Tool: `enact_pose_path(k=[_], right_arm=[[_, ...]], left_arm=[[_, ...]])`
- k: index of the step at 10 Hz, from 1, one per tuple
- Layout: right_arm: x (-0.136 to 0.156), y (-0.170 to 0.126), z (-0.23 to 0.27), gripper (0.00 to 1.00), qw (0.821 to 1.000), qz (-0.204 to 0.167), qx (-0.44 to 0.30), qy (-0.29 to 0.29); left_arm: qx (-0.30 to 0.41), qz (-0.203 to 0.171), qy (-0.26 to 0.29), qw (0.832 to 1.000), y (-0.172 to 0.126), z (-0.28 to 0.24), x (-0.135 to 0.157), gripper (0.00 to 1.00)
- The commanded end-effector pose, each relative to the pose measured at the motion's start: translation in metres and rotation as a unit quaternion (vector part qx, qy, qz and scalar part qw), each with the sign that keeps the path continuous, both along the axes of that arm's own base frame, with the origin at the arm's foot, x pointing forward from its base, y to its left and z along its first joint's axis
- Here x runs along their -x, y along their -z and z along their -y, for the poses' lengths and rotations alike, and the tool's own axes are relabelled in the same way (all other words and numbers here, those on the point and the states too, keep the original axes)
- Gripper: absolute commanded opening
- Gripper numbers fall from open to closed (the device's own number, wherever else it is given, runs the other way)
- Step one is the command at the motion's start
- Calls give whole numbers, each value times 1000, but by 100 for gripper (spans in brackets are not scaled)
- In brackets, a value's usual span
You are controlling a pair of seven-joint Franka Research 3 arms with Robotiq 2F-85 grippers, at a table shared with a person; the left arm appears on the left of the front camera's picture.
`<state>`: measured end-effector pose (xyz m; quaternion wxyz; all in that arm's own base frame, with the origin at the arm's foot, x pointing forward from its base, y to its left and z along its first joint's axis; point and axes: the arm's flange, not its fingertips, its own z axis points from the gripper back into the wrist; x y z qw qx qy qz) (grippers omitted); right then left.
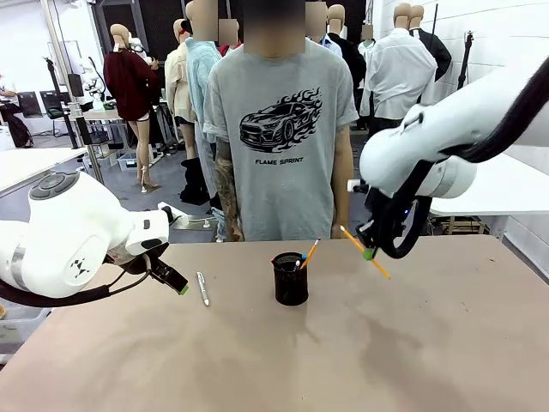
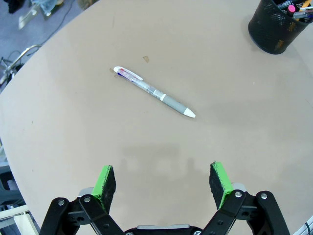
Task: Place the pens into the pen holder.
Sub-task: Pick up a writing instrument from the table and place it into the Pen holder.
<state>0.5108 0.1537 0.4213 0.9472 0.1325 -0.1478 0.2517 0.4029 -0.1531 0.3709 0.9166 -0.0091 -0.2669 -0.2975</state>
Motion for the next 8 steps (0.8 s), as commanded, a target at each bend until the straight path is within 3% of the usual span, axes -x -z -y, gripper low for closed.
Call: enact_pose_path(k=[1, 2, 4, 8], right_arm=[[22, -4, 11, 0, 990, 65, -107, -61], [23, -14, 11, 0, 987, 88, -127, -46], [30, -36, 5, 0, 971, 151, -172, -73], [31, -43, -24, 0, 903, 222, -328, -165]], left_arm=[[2, 0, -2, 1000, 0, -2, 0, 100], [2, 0, -2, 1000, 0, -2, 0, 100], [2, 0, -2, 1000, 0, -2, 0, 100], [2, 0, -2, 1000, 0, -2, 0, 100]])
